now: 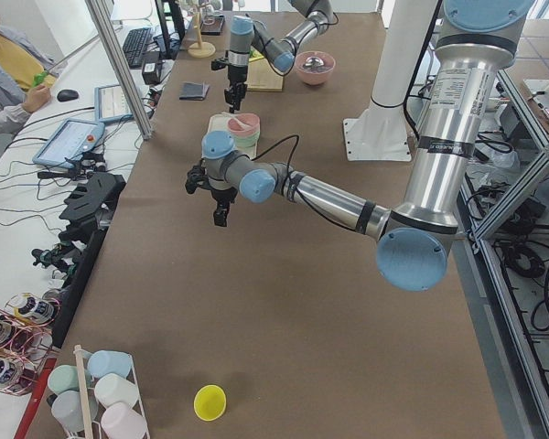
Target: Stack pink bowl on green and place spoon
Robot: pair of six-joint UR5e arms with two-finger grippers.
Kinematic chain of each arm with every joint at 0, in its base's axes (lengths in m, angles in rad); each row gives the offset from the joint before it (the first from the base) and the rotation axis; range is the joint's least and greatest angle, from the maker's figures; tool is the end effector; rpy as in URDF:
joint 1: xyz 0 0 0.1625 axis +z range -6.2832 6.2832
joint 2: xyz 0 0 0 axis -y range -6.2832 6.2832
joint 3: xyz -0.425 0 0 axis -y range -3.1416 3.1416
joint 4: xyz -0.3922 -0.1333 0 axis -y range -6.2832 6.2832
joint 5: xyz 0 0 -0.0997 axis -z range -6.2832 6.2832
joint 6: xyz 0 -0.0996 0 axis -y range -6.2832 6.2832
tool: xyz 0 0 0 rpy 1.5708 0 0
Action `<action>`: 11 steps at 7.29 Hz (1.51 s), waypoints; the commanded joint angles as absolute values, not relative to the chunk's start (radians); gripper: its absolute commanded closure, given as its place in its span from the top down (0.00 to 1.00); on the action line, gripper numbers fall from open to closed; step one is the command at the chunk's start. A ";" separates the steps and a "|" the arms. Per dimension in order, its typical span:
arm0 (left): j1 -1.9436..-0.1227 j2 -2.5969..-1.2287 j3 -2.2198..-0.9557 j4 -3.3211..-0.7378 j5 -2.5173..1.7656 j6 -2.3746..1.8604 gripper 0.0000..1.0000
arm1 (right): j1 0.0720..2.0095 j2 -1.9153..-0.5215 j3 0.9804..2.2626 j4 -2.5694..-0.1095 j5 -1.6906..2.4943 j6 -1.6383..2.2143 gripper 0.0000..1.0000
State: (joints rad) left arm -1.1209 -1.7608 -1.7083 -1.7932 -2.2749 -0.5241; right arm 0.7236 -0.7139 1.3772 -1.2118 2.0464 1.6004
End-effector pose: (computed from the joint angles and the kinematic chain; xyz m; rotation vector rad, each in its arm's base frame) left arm 0.1886 -0.5489 0.4663 0.1444 0.8519 0.1240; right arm -0.5099 -0.5675 0.1604 -0.0669 -1.0965 0.4339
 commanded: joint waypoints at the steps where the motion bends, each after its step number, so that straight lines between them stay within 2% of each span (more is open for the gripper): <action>1: -1.129 -1.758 -1.703 -1.792 -2.275 -0.522 0.94 | 0.864 -0.918 1.527 -1.224 2.197 1.441 1.00; 3: -1.187 -1.749 -1.665 -1.787 -2.275 -0.429 0.97 | 1.070 -1.105 1.529 -1.226 2.293 1.128 1.00; 5: -1.235 -1.694 -1.632 -1.776 -2.276 -0.310 0.97 | 1.226 -1.256 1.516 -1.290 2.295 0.656 1.00; 6: -1.279 -1.634 -1.632 -1.785 -2.286 -0.275 0.97 | 1.292 -1.299 1.516 -1.368 2.298 0.473 1.00; 8: -1.348 -1.606 -1.621 -1.723 -2.287 -0.160 0.98 | 1.391 -1.363 1.484 -1.486 2.290 0.132 1.00; 11: -1.348 -1.583 -1.629 -1.700 -2.284 -0.146 0.98 | 1.417 -1.397 1.483 -1.480 2.296 0.032 1.00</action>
